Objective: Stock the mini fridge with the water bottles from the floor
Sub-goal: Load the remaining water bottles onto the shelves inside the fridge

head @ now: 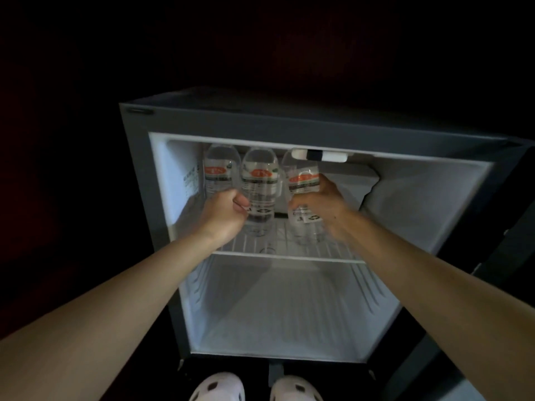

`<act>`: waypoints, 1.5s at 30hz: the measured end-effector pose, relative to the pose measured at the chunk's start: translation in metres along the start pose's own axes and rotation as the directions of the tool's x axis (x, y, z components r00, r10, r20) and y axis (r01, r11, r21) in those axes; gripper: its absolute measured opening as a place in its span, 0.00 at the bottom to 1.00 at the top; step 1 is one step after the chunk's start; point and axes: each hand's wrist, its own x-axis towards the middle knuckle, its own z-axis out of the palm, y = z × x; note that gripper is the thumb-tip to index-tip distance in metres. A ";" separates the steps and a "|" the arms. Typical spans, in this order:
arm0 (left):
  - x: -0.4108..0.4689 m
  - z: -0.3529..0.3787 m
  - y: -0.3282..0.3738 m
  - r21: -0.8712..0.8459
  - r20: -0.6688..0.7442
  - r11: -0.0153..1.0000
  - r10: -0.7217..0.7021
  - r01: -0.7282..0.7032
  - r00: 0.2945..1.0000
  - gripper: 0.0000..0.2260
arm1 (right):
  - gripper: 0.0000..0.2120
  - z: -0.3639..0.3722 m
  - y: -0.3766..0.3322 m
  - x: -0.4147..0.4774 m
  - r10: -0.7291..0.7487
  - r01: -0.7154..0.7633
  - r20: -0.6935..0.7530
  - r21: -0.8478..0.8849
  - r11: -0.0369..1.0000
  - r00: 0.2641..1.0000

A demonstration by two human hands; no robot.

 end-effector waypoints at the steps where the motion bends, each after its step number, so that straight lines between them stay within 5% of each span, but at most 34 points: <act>1: 0.000 0.000 0.000 0.004 0.002 1.000 0.006 -0.006 1.000 0.07 | 0.16 0.003 0.003 0.003 0.006 -0.006 -0.002 0.035 0.999 1.000; 10: 0.001 0.004 -0.003 0.041 0.003 0.999 0.032 -0.032 0.999 0.07 | 0.33 0.015 0.025 0.023 0.021 -0.005 -0.048 0.324 0.946 0.999; 14: -0.001 0.007 -0.002 0.059 0.022 0.998 0.025 -0.026 0.999 0.07 | 0.26 0.018 0.030 0.018 -0.010 0.012 -0.008 0.248 0.969 1.000; 21: -0.001 0.007 -0.002 0.056 0.015 0.998 0.030 -0.031 0.999 0.07 | 0.37 0.028 0.043 0.024 0.044 -0.038 -0.019 0.251 0.967 0.999; 27: -0.003 0.011 -0.002 0.045 0.041 0.998 0.047 -0.049 0.998 0.14 | 0.28 0.024 0.044 0.014 0.010 -0.024 0.075 0.185 0.982 0.997; 34: -0.023 0.017 0.015 0.069 0.084 0.997 0.033 -0.039 0.996 0.12 | 0.31 0.013 0.047 -0.016 0.146 -0.153 0.053 0.163 0.975 0.988; 39: -0.057 0.012 0.050 0.114 0.125 0.991 0.053 -0.068 0.991 0.12 | 0.29 -0.013 0.043 -0.068 0.200 -0.191 -0.090 0.102 0.976 0.976; 45: -0.133 0.022 0.117 0.041 0.209 0.988 0.134 -0.146 0.969 0.09 | 0.21 -0.074 0.026 -0.191 0.096 -0.097 -0.190 0.006 0.995 0.977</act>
